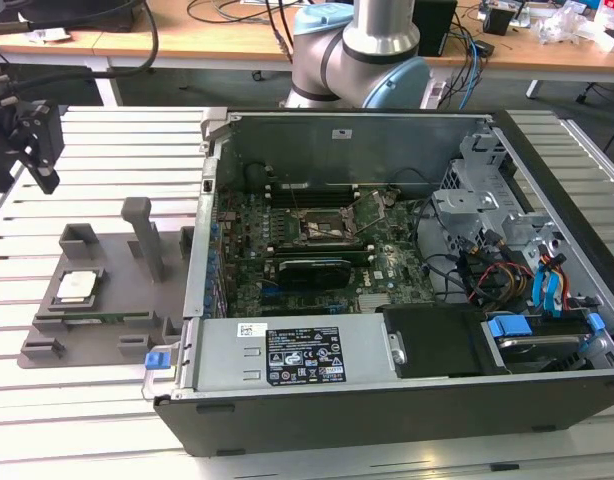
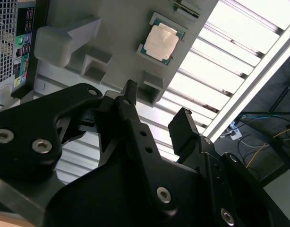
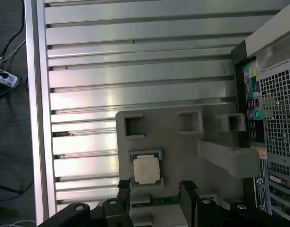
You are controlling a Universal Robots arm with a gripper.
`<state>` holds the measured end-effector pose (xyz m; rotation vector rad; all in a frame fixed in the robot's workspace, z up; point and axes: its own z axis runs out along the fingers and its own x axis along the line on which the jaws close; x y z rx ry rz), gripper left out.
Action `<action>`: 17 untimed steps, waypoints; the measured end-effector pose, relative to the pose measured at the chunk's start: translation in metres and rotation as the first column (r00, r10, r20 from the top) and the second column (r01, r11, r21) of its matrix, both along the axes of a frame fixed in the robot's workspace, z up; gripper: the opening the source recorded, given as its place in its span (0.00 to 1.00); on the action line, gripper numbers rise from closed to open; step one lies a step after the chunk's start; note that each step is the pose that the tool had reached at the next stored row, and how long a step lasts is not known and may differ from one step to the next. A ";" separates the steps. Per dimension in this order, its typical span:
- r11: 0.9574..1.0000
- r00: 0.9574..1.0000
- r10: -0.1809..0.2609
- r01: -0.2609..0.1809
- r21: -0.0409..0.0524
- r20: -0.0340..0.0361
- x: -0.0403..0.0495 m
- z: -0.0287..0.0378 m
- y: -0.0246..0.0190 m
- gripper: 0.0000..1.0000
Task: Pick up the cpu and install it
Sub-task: 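Pick up the cpu and move it towards the insertion slot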
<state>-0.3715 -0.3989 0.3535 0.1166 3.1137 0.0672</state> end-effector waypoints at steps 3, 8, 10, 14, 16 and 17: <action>1.000 1.000 0.000 0.000 0.000 0.000 0.0000 -0.0011 0.0000 0.55; 1.000 1.000 0.000 0.000 0.000 0.000 0.0000 -0.0038 0.0000 0.55; 1.000 1.000 0.000 0.000 0.000 0.000 0.0000 -0.0047 0.0000 0.55; 1.000 1.000 0.000 0.000 0.000 0.000 0.0000 -0.0066 0.0000 0.55; 1.000 1.000 0.000 0.000 0.000 0.000 0.0000 -0.0072 0.0000 0.55; 1.000 1.000 0.000 0.000 0.000 0.000 0.0000 -0.0079 0.0000 0.55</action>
